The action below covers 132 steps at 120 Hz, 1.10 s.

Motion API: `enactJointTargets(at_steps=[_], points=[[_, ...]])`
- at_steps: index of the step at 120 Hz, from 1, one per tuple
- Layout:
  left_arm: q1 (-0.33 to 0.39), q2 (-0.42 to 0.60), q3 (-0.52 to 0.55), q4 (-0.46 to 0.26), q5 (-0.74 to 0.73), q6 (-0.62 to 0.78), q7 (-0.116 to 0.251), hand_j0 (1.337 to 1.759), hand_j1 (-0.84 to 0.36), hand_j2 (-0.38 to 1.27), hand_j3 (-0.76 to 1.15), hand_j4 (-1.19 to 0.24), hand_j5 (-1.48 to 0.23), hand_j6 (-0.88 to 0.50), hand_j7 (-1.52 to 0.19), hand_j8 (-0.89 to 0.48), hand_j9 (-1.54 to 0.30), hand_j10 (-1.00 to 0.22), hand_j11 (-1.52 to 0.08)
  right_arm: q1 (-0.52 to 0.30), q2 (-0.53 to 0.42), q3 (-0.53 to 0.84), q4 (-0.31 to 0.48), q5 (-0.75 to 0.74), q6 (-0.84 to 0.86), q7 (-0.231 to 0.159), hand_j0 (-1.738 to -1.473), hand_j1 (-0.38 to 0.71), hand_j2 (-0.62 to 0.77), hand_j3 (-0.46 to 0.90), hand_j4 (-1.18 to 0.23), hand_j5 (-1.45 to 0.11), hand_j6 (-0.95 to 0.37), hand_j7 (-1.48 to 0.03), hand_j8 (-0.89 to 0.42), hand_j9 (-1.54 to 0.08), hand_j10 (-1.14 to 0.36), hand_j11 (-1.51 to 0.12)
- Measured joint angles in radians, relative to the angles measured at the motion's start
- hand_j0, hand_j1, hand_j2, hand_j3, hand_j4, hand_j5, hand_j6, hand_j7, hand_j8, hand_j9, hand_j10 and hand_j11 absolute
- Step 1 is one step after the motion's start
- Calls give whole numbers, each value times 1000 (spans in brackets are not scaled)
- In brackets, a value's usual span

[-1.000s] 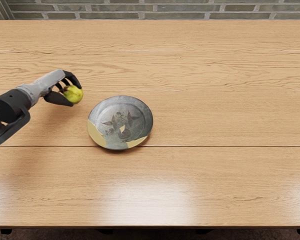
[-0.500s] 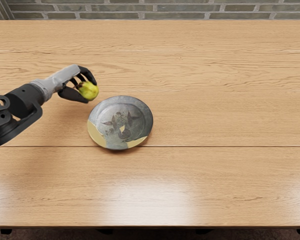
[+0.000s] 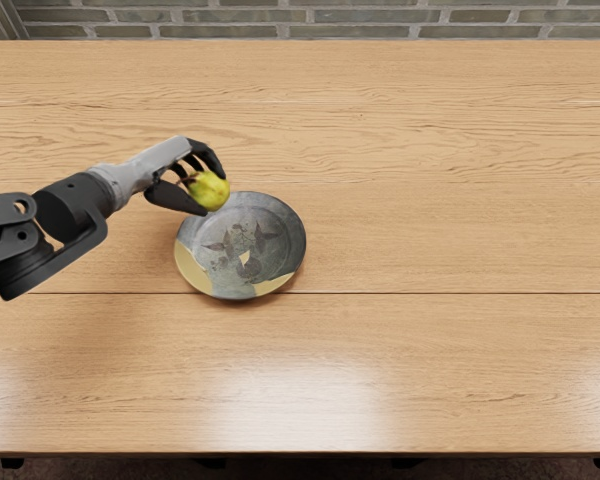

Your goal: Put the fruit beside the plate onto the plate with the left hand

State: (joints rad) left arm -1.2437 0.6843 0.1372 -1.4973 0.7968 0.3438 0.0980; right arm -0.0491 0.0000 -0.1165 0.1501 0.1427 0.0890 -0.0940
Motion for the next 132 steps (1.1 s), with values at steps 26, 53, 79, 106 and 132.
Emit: enactJointTargets(at_steps=[26, 53, 79, 106, 132], points=[[-3, -14, 21, -21, -12, -8, 0, 1654, -323, 214, 0, -550, -844, -306, -803, -343, -798, -575, -801, 0, 0, 0, 0, 0, 0, 0, -1658, -307, -7, 0, -35, -45, -35, -45, -35, -45, -35, -45], [-1, -38, 29, -32, -31, -37, 0, 1654, -320, 216, 0, -550, -841, -310, -801, -345, -796, -575, -799, 0, 0, 0, 0, 0, 0, 0, -1658, -307, -7, 0, -35, -45, -35, -45, -35, -45, -35, -45], [9, -42, 38, -33, -34, -55, 0, 1654, -320, 215, 0, -550, -837, -308, -800, -344, -795, -573, -798, 0, 0, 0, 0, 0, 0, 0, -1658, -307, -7, 0, -35, -45, -35, -45, -35, -45, -35, -45], [16, -48, 59, -29, -35, -59, 0, 1654, -313, 207, 0, -542, -820, -322, -783, -357, -778, -566, -781, 0, 0, 0, 0, 0, 0, 0, -1658, -307, -7, 0, -35, -45, -35, -45, -35, -45, -35, -45], [18, -56, 78, -19, -35, -58, -1, 1656, -250, 149, 0, -491, -705, -380, -679, -401, -678, -506, -679, 0, 0, 0, 0, 0, 0, 0, -1658, -307, -7, 0, -35, -45, -35, -45, -35, -45, -35, -45]])
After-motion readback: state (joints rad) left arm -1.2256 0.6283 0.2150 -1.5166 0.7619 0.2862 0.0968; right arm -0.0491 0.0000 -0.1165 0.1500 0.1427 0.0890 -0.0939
